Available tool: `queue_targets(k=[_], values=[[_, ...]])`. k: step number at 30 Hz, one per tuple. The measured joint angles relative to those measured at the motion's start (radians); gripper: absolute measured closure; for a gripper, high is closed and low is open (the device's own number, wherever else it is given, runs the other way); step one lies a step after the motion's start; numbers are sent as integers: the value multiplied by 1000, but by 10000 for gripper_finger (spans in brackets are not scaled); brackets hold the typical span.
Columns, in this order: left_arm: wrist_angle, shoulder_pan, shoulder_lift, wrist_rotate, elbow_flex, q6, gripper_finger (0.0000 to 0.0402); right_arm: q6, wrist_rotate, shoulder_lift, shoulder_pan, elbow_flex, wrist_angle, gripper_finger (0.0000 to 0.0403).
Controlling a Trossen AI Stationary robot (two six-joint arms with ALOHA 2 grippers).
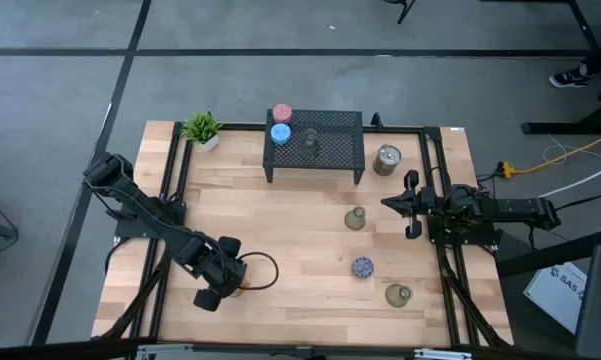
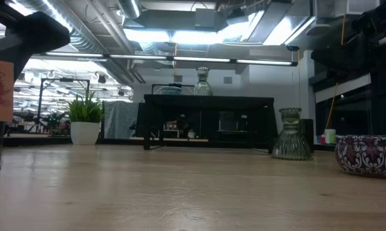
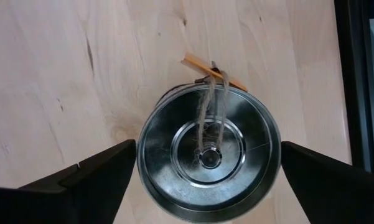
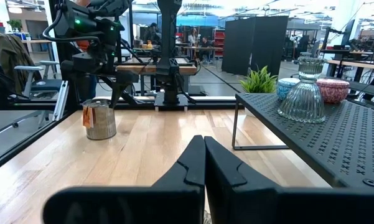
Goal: Pick & Place candle stick holders
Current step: Put the bottom silver scented candle on the shelf
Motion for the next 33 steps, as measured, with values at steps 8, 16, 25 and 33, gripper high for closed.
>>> queue_targets(k=[8,16,25,33], values=[[1,12,0,2,0,-12,51,0,0,0,0,0,0,402],[-3,38,-1,16,3,-33,57,0,0,0,0,0,0,402],[-60,72,0,24,21,-2,59,0,0,0,0,0,0,402],[-52,73,0,11,20,19,59,0,0,0,0,0,0,402]])
